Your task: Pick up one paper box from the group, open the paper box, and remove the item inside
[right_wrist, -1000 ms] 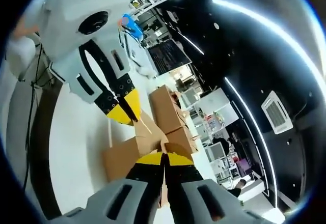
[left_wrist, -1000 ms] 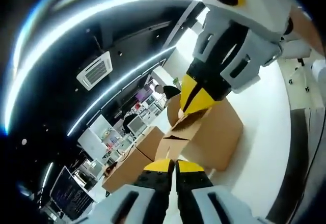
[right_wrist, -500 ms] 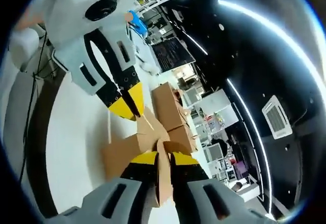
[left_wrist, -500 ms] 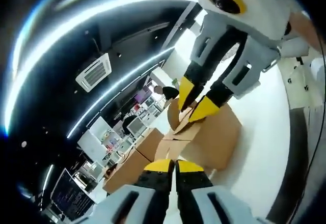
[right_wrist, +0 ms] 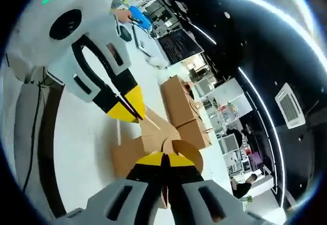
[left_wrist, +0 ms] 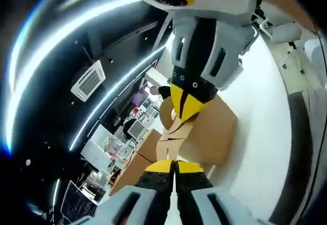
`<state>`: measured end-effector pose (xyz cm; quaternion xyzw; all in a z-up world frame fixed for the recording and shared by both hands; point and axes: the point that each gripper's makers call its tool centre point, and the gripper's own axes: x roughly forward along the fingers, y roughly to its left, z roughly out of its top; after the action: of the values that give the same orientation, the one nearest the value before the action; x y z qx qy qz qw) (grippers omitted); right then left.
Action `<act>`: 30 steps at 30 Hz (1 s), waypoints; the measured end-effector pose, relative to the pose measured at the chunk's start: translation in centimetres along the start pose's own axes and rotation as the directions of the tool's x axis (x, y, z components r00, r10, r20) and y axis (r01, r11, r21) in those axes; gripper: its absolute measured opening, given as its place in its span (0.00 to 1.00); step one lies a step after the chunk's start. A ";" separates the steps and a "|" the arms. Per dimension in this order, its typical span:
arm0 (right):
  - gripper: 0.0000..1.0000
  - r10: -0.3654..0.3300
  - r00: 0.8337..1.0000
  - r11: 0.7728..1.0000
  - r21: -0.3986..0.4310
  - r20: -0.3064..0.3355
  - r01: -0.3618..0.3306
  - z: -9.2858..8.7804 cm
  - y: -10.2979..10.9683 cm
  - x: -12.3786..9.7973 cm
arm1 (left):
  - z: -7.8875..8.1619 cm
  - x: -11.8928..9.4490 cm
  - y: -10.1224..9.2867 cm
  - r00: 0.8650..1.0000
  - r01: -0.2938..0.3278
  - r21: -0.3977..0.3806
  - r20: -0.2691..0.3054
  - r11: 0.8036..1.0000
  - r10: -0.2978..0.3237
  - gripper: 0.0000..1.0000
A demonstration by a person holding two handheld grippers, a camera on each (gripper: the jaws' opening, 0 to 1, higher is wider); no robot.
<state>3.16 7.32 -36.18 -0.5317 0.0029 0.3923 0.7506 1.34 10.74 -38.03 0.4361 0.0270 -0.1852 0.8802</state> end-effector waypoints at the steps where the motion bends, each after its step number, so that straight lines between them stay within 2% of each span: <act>1: 0.03 -0.002 1.000 1.000 -0.008 -0.006 0.002 0.0 0.1 0.0 | 0.0 0.0 0.0 1.000 0.000 -0.004 0.002 1.000 0.000 0.04; 6: 0.03 -0.010 1.000 0.997 -0.071 -0.012 0.009 0.0 0.2 0.0 | 0.1 -0.2 0.2 1.000 -0.003 -0.021 0.010 1.000 0.003 0.05; 8: 0.04 -0.021 1.000 0.988 -0.155 0.011 0.022 0.3 0.1 -0.1 | 0.1 -0.3 0.2 1.000 -0.003 -0.025 0.009 1.000 0.003 0.05; 13: 0.20 -0.067 0.998 0.985 -0.157 0.010 0.068 0.2 -1.0 -0.9 | 0.3 -0.4 0.2 1.000 -0.005 -0.021 0.013 1.000 0.005 0.05; 15: 0.27 -0.066 0.998 0.984 -0.163 0.004 0.066 0.3 -1.4 -1.2 | 0.4 -0.4 0.2 1.000 -0.004 -0.025 0.018 1.000 0.004 0.05; 19: 0.34 -0.041 0.999 0.984 -0.172 0.000 0.041 0.4 -1.5 -1.4 | 0.5 -0.4 0.2 1.000 -0.002 -0.025 0.020 1.000 0.002 0.05; 22: 0.29 -0.029 0.999 0.983 -0.184 -0.012 0.026 0.5 -1.1 -1.0 | 0.4 -0.4 0.1 1.000 0.003 -0.020 0.018 1.000 -0.002 0.05; 25: 0.17 -0.017 0.999 0.979 -0.206 -0.035 0.010 0.3 -0.4 -0.5 | 0.4 -0.4 0.0 1.000 0.003 -0.010 0.015 1.000 -0.003 0.05; 29: 0.05 -0.012 0.999 0.981 -0.195 -0.048 0.002 0.2 0.1 -0.2 | 0.3 -0.4 0.1 1.000 0.006 -0.016 0.016 1.000 -0.006 0.05; 30: 0.05 -0.011 0.999 0.981 -0.192 -0.047 0.001 0.1 0.3 -0.2 | 0.3 -0.4 0.0 1.000 0.007 -0.014 0.016 1.000 -0.007 0.05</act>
<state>2.83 7.34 -36.29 -0.6109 -0.0185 0.3755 0.6968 0.91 10.67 -37.74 0.4283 0.0230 -0.1916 0.8828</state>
